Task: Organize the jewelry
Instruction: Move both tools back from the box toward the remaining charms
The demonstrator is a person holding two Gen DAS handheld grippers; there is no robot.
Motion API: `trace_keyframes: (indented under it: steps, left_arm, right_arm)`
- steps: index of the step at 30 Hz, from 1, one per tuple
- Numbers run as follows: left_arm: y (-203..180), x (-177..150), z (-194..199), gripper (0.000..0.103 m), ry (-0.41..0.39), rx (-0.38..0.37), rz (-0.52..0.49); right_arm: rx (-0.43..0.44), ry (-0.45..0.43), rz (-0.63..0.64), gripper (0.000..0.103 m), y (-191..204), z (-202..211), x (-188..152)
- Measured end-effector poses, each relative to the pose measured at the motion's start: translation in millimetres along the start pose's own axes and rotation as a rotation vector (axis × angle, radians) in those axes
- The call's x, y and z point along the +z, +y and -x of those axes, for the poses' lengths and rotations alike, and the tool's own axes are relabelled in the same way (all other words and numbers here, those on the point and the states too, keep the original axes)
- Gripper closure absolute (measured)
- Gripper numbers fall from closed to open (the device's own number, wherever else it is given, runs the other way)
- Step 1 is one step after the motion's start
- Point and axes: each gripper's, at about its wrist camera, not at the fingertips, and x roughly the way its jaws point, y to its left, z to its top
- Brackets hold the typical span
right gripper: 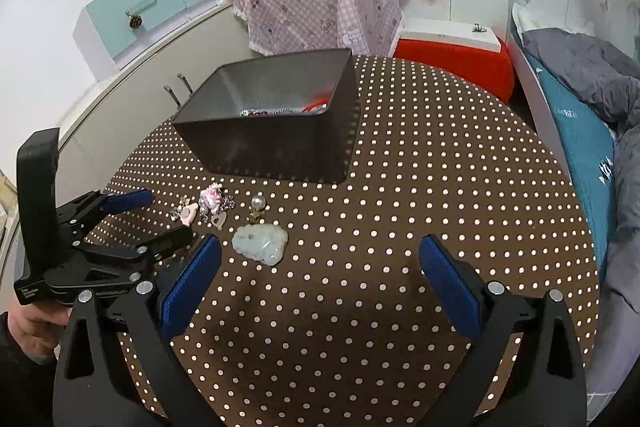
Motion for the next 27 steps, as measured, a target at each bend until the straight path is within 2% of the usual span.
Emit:
trace_keyframes:
  steps: [2,3,4,6,9,12,18,19,21,25,27]
  left_arm:
    - [-1.2,2.8,0.7,0.033,-0.008,0.005,-0.008]
    - [-0.4,4.2,2.1,0.045,-0.011,-0.004,-0.007]
    - [0.7,5.0,2.7,0.051,-0.011,-0.009,-0.004]
    - [6.3,4.9,4.3,0.057,-0.007,-0.019,0.0]
    - [12.5,7.0,3.9,0.057,-0.011,-0.013,0.008]
    - [14.6,6.5,0.7,0.048,-0.015,0.011,0.017]
    - [12.7,11.5,-4.3,0.049,-0.023,-0.008,-0.006]
    - [11.7,12.1,-4.5,0.061,-0.025,-0.02,-0.013]
    - [10.5,12.1,-4.0,0.077,-0.03,-0.04,-0.018]
    - [14.3,8.7,-0.7,0.08,-0.034,-0.084,-0.012]
    - [14.1,4.4,3.8,0.085,-0.041,-0.109,-0.005]
  right_arm:
    - [0.003,0.006,-0.001,0.008,0.2,-2.0,-1.1]
    - [0.005,0.007,-0.002,0.008,0.2,-2.7,-1.5]
    - [0.006,0.009,-0.003,0.008,0.5,-3.5,-1.4]
    - [0.01,0.01,-0.004,0.008,0.7,-4.8,-2.2]
    - [0.013,0.015,-0.002,0.008,3.5,-8.4,-1.4]
    - [0.015,0.02,0.003,0.008,6.1,-11.1,-1.0]
    - [0.013,0.027,0.011,0.008,11.2,-16.0,0.4]
    - [0.012,0.029,0.009,0.008,11.2,-17.2,0.0]
    - [0.014,0.032,0.004,0.008,10.6,-19.1,-1.1]
    - [0.016,0.035,0.009,0.008,13.4,-20.7,-1.7]
    - [0.017,0.035,0.012,0.008,15.8,-21.7,-1.6]
